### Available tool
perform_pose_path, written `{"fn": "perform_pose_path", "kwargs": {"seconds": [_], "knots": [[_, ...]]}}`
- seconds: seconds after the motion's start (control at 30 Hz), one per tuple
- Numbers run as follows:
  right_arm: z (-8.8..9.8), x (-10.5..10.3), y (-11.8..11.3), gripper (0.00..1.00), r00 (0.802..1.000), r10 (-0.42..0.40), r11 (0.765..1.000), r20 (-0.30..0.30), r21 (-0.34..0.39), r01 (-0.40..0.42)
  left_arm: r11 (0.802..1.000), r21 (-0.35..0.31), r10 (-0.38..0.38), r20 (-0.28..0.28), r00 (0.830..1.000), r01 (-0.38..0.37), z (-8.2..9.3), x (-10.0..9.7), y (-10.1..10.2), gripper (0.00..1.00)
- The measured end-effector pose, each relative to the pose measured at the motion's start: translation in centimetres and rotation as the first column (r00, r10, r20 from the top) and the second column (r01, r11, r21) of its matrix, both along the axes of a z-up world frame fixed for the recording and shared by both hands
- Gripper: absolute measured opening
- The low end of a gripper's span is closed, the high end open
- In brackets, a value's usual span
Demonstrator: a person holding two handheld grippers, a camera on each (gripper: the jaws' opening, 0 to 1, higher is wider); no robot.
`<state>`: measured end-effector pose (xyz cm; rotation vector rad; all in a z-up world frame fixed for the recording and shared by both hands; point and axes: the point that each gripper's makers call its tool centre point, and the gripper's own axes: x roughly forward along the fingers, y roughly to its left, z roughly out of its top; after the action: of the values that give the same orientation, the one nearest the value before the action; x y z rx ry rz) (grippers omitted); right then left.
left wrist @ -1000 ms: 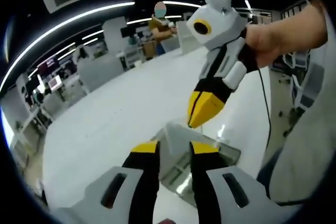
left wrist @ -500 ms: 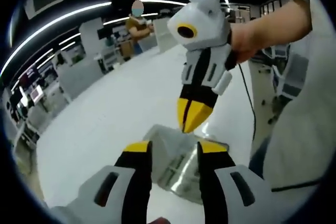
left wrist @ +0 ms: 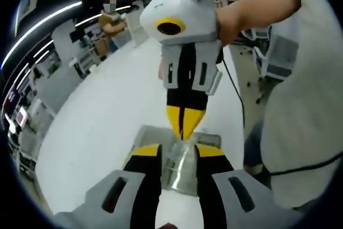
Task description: Insert the divider into the dual guide fixture by aligning both edges with the guide slots and pushing it downward to the bottom, including one-sided entry, uneven engagement, binding, and posture correction.
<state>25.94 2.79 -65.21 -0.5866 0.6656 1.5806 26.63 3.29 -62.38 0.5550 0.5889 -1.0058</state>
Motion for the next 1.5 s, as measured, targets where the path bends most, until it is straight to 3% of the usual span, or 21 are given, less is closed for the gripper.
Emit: {"fn": "perform_pose_path", "kwargs": {"seconds": [0.1, 0.2, 0.63, 1.0, 1.5], "knots": [[-0.2, -0.3, -0.1, 0.00, 0.999, 0.032, 0.999, 0.021, -0.021, -0.032, 0.999, 0.031, -0.045, -0.014, 0.999, 0.045, -0.1, -0.3, -0.2, 0.19], [-0.2, -0.6, -0.1, 0.00, 0.998, 0.058, 0.998, 0.040, -0.032, -0.057, 0.994, 0.058, -0.087, -0.063, 0.994, 0.090, -0.6, -0.9, -0.4, 0.14], [0.2, -1.6, 0.0, 0.00, 0.987, 0.128, 0.991, 0.094, -0.045, -0.124, 0.971, 0.148, -0.166, -0.150, 0.975, 0.188, -1.6, -1.9, -1.2, 0.05], [0.0, -2.4, 0.3, 0.00, 0.975, 0.179, 0.983, 0.133, -0.067, -0.172, 0.953, 0.208, -0.175, -0.213, 0.961, 0.220, -1.9, -2.2, -1.4, 0.00], [0.0, -2.7, 0.1, 0.00, 0.970, 0.198, 0.979, 0.143, -0.075, -0.189, 0.939, 0.246, -0.181, -0.238, 0.954, 0.239, -2.2, -2.7, -1.5, 0.00]]}}
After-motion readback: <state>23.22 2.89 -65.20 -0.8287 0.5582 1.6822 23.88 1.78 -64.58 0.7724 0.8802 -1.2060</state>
